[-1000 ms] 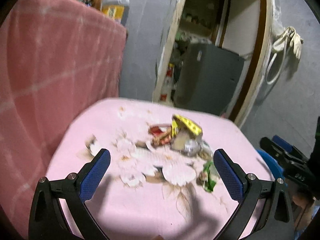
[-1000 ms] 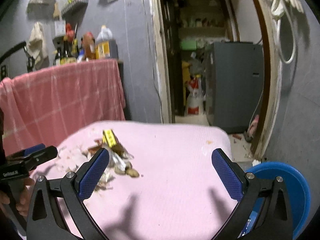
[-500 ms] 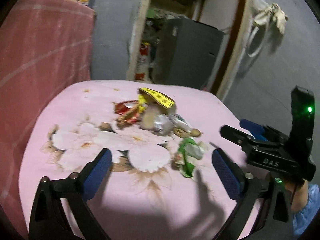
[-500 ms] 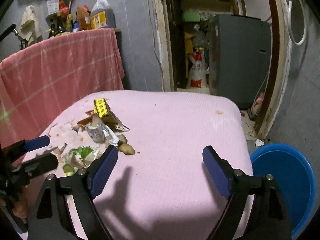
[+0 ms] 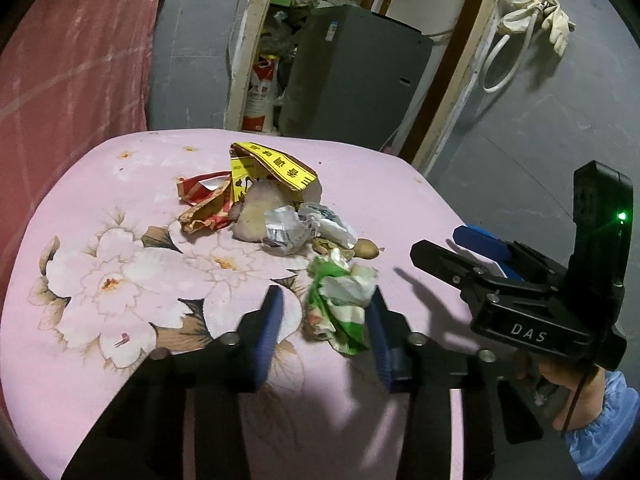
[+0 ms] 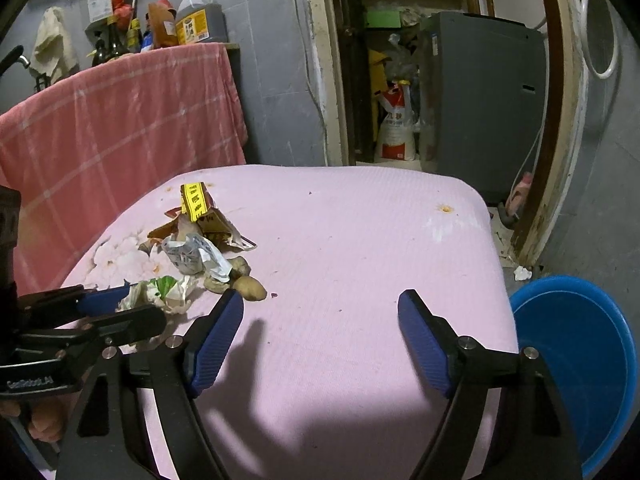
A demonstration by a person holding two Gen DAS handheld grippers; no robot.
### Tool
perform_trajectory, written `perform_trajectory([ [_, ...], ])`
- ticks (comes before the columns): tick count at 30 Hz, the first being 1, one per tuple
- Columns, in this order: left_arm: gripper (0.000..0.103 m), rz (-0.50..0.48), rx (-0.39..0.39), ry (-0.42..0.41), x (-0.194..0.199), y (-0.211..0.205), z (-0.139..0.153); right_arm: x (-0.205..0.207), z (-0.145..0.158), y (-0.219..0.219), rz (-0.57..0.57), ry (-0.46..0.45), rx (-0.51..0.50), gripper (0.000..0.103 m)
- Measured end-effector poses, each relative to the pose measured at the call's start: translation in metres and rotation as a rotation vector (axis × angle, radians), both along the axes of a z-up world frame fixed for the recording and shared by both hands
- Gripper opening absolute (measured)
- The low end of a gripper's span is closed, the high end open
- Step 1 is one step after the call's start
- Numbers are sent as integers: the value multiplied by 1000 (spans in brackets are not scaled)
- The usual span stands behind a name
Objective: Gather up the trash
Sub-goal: 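Grasp the green wrapper with the left tool while the right tool approaches a potato piece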
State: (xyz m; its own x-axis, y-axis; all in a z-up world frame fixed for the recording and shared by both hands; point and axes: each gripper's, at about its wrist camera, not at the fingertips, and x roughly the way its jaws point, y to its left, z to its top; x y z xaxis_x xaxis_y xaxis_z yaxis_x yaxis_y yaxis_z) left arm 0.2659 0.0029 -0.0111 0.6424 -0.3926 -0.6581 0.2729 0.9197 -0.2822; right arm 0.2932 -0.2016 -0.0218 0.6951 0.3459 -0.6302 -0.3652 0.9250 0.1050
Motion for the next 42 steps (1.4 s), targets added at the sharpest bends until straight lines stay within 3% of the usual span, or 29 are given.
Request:
perform_trajectory([
  [3,19,-3,-8,4,1,-1,0,-1,0,1,4,-7,-6,78],
  [7,16,1,-12,-2,1,1,2,0,-1,1,10,-5,-10,74],
  [19,15,144,47,-14,2,18,5,17,-9,20,106,74,-6,61],
  [28,15,155,67,-34,-1,19,5,32,-13,45,207,123,-71,51],
  [34,15,144,90,-78,-7,14,9,30,-14,49,231,124,-62,19],
  [42,15,137,102,-132,-14,10,13,15,-14,43,213,94,-41,15],
])
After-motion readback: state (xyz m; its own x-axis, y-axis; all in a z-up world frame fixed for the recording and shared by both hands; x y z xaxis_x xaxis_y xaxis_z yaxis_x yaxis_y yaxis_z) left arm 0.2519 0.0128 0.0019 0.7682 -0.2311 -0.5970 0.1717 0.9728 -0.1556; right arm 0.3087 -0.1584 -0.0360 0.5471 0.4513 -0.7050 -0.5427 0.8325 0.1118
